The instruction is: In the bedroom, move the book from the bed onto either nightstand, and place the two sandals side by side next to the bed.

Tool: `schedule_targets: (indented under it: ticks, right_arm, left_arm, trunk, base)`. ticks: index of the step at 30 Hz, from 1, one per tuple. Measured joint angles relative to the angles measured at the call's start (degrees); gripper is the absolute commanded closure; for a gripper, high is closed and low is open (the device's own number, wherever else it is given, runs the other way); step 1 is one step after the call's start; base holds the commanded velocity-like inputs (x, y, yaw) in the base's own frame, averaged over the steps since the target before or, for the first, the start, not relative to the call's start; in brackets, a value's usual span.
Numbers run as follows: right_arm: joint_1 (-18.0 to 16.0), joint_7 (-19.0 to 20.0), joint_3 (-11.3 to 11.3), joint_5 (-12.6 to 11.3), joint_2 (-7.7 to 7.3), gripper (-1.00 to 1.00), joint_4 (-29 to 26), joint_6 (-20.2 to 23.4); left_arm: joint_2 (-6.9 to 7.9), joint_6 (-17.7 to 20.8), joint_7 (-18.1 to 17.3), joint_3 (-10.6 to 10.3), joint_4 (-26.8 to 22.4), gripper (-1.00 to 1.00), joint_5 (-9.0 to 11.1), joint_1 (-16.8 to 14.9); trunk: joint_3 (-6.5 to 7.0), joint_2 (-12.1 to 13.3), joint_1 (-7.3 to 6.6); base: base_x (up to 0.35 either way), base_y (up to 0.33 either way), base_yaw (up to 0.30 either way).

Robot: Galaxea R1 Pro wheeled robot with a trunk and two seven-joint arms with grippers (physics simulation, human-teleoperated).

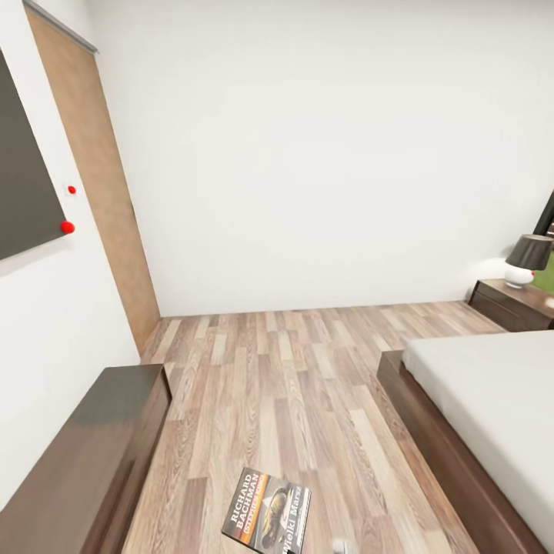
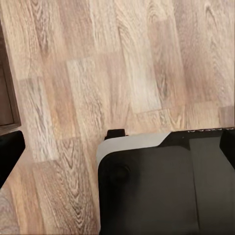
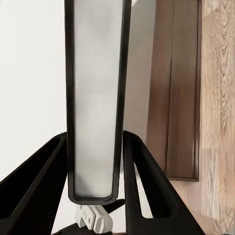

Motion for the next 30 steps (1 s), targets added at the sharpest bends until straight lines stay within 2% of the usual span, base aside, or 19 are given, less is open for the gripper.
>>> schedule_targets:
  ticks: [13, 30]
  right_arm:
    - [0.00, 0.41, 0.00, -0.03, 0.00, 1.00, 0.05, 0.00]
    - [0.00, 0.58, 0.00, 0.03, 0.00, 1.00, -0.27, 0.12]
  left_arm:
    - [-0.06, -0.05, 0.00, -0.02, -0.01, -1.00, -0.03, 0.00]
    - [-0.08, -0.06, 0.00, -0.02, -0.01, -1.00, -0.03, 0.00]
  trunk:
    - [-0.07, 0.00, 0.00]
    - [-0.34, 0.00, 0.00]
  base:
    - [0.296, 0.115, 0.000]
    - [0.303, 0.016, 0.000]
